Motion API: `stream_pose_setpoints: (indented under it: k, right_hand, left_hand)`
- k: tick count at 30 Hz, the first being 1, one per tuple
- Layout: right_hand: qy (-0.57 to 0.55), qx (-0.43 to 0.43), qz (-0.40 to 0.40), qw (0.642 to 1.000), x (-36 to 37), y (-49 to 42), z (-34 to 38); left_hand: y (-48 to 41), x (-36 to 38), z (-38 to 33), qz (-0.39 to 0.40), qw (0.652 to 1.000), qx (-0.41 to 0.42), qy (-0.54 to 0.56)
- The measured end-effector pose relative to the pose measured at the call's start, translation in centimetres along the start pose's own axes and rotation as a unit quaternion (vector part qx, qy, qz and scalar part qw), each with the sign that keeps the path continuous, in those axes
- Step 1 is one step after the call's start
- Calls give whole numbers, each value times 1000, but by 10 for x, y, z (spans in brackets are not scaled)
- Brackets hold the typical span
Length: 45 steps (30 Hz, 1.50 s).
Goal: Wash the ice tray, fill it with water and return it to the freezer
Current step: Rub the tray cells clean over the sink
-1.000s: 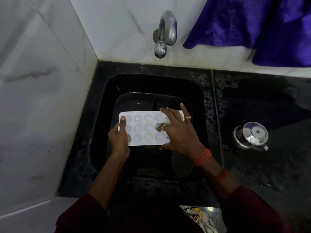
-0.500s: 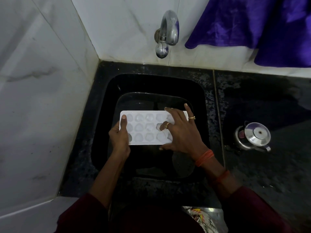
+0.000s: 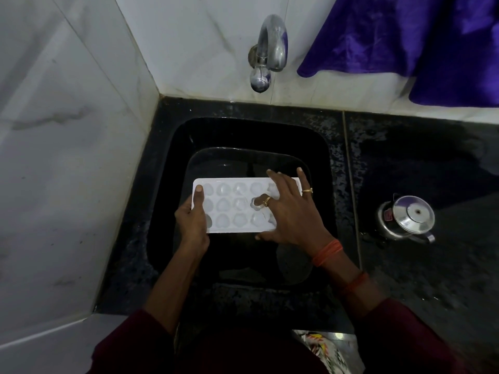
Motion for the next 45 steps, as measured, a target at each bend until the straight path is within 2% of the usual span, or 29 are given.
stream_pose_setpoints:
  k: [11,17,19,30,39,45]
  right_hand:
    - [-35,-20,-22,999,7,8,2]
    - [-76,-29,-131,988,-4,15,8]
    - [-72,-29,-141,987,-3,18,10]
    - [18,-28,-79,996,4,24,25]
    - [-8,-8,-114,993,-1,22,19]
    - [-7,-9,-74,997,5,19,21]
  left_hand:
    - [3,0,0,2,1000,1,6]
    - [4,0,1,-3,1000,1,3]
    - [3,-1,2,-4,1000,2,2]
    - [10,7,0,7,1000,18,3]
    - [8,11,-3,7,1000,25,-8]
    - [10,15,-6,12,999,32,2]
Point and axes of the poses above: each hand's wrist, its own y-axis away from the middle knuckle, its own x-axis out of the palm, z = x × y, the point moved 5 cm from there along -y, towards the middle knuckle, and after that the axes turned 12 degrees about -x, right-handed, at the moved point
